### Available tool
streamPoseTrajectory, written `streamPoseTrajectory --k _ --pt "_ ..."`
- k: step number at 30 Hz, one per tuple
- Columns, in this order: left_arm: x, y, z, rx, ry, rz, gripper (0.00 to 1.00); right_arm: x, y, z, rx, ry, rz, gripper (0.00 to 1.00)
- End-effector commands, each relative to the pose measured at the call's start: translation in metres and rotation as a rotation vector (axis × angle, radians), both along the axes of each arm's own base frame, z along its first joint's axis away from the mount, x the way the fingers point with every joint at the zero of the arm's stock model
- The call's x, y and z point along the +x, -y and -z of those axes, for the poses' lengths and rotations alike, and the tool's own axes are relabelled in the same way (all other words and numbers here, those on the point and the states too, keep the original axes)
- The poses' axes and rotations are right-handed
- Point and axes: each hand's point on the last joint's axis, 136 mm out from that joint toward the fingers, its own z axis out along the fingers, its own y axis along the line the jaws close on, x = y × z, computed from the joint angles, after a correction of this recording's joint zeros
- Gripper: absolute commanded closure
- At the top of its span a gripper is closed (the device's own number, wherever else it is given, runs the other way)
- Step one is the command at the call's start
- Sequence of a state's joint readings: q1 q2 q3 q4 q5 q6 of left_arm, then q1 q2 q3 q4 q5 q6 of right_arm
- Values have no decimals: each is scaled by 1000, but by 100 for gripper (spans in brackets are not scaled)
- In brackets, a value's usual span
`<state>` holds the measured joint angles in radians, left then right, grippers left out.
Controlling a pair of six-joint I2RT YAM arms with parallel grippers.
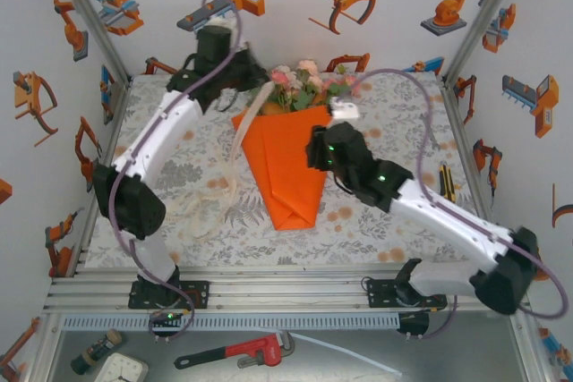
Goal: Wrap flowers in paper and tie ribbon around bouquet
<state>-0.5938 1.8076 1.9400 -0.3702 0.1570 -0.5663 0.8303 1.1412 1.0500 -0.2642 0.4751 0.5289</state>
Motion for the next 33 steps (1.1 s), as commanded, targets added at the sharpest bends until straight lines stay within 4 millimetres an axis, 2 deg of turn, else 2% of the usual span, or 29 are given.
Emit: streamPoseTrajectory --k 1,4,5,6,7,9,11,12,14,15,17,19,22,25,27,30,33 --pt "-48 95 -3 -59 -26 142 100 -18 116 -21 6 89 410 53" --pt "-72 181 11 -93 -19 240 100 -52 195 -20 38 106 629 52" --pt "-82 206 16 -108 -25 292 97 -62 212 -19 41 111 669 51" --pt "-94 234 23 -119 -33 350 90 -72 226 -19 40 118 705 51" --pt "-106 253 25 -122 -29 388 81 -81 238 -18 35 124 736 51" --pt "-120 275 34 -114 -2 445 59 -93 248 -17 28 125 754 51" --pt "-124 276 33 -99 24 476 40 -100 257 -14 0 131 788 50" --pt "-123 268 31 -63 45 469 33 -99 257 -11 -12 126 788 49" --pt "-112 241 30 52 108 406 28 -91 252 -3 -48 92 774 47" --pt "-103 218 25 123 150 344 28 -84 246 4 -70 59 753 46" --pt "-83 166 23 245 191 207 28 -63 233 21 -91 -34 701 43" --pt "-61 100 28 338 160 75 29 -33 217 48 -72 -153 610 42" --pt "-46 11 45 412 99 -57 29 6 205 91 41 -312 517 39" --pt "-40 -80 73 420 3 -179 29 41 205 129 80 -425 489 36" --pt "-40 -144 99 441 -98 -289 30 62 207 151 61 -482 498 35" --pt "-46 -212 128 514 -178 -413 30 87 199 175 58 -548 477 34" --pt "-55 -259 158 533 -286 -501 29 104 186 193 93 -596 457 32"
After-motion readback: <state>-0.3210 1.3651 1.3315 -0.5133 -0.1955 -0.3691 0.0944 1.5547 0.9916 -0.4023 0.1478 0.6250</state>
